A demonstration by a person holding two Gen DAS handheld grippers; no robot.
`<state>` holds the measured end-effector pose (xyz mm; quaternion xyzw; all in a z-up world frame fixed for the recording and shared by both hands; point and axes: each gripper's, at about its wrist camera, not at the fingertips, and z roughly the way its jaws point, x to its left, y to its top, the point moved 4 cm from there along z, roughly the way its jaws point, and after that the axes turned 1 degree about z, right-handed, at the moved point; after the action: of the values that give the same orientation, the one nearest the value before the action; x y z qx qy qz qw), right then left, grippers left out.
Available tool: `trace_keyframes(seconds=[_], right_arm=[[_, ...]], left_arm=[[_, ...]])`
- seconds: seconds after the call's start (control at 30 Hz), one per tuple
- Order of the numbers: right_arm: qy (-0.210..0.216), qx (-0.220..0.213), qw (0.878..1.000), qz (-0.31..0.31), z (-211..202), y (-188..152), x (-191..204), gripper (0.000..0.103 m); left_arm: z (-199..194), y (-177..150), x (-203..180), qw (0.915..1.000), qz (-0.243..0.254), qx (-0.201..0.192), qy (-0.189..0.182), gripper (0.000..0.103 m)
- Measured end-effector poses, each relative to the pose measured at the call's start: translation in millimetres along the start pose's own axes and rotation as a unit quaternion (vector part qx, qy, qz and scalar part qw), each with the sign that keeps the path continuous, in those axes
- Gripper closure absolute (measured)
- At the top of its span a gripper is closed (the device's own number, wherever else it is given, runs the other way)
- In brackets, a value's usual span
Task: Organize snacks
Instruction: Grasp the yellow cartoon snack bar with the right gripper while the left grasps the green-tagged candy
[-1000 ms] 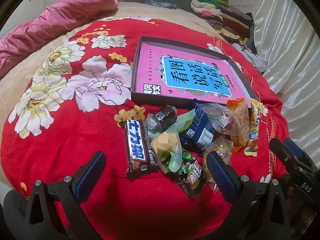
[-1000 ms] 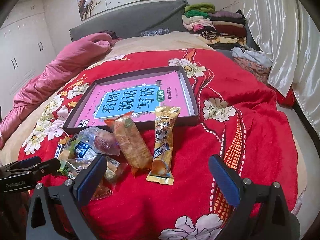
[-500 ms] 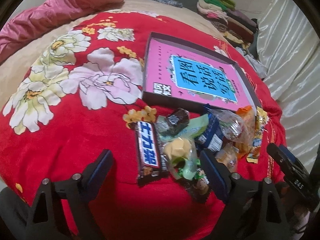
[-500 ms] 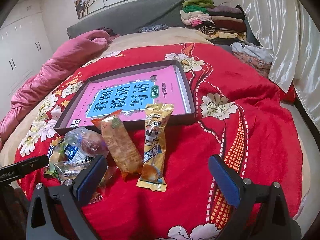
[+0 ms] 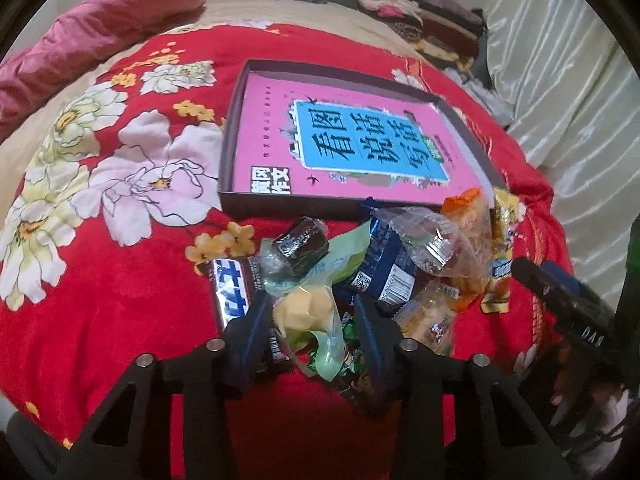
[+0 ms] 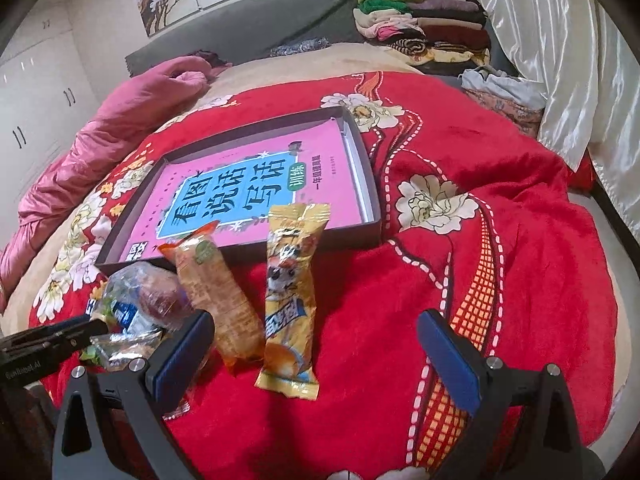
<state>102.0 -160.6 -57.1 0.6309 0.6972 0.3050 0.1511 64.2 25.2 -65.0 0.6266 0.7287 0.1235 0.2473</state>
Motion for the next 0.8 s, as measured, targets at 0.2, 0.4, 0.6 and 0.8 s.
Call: trace_keyframes(seconds=[0.2,0.4,0.6,0.8], right_arm=[[0.005,0.024,1.0,-0.006,18.2,2.4,-4.3,0.027],[0.026,0.035,0.998,-0.037,29.2,2.9,6.1,0.056],[0.049,0.041,0.996,-0.06,35.7,2.9,16.8,0.076],[0.063,0.007,0.996,-0.055,20.8,10.6,13.1,0.082]], left_arm=[[7.9,2.1,-1.5,0.9996,0.02,0.005,0.02,0.065],[12.9,5.7,1.5,0.9993,0.026,0.017,0.021,0.07],[13.5,7.0,5.8,0.9995,0.022,0.023,-0.003,0.07],[5.4,7.3,11.9,0.999,-0.007,0.021,-0.04,0.071]])
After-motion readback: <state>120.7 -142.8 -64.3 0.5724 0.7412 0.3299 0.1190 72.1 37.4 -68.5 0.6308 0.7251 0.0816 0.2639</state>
